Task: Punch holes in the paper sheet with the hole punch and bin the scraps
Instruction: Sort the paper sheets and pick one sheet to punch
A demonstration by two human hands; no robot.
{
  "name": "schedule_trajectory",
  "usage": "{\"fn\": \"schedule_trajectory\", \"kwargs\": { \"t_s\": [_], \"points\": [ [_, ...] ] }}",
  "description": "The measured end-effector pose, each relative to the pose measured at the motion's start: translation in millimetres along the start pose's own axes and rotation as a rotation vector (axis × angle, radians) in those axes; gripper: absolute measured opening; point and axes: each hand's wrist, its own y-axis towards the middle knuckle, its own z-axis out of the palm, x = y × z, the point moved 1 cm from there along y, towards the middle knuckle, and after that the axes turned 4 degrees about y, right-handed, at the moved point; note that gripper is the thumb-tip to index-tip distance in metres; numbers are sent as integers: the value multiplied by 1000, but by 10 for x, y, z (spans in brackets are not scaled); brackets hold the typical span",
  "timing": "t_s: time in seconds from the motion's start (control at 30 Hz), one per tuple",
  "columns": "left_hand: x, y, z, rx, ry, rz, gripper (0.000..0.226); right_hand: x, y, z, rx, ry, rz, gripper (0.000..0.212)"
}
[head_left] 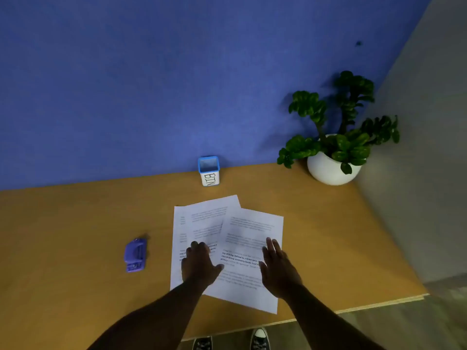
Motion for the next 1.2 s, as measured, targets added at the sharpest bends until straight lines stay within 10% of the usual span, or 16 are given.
{"fn": "schedule_trajectory", "kwargs": {
  "t_s": [0.3,1.2],
  "points": [
    [-18,-131,330,147,-77,-95,102,-48,-121,302,180,-25,60,60],
    [-277,33,437,222,-376,-222,63,-67,-11,326,362,-190,56,61]
  ]
}}
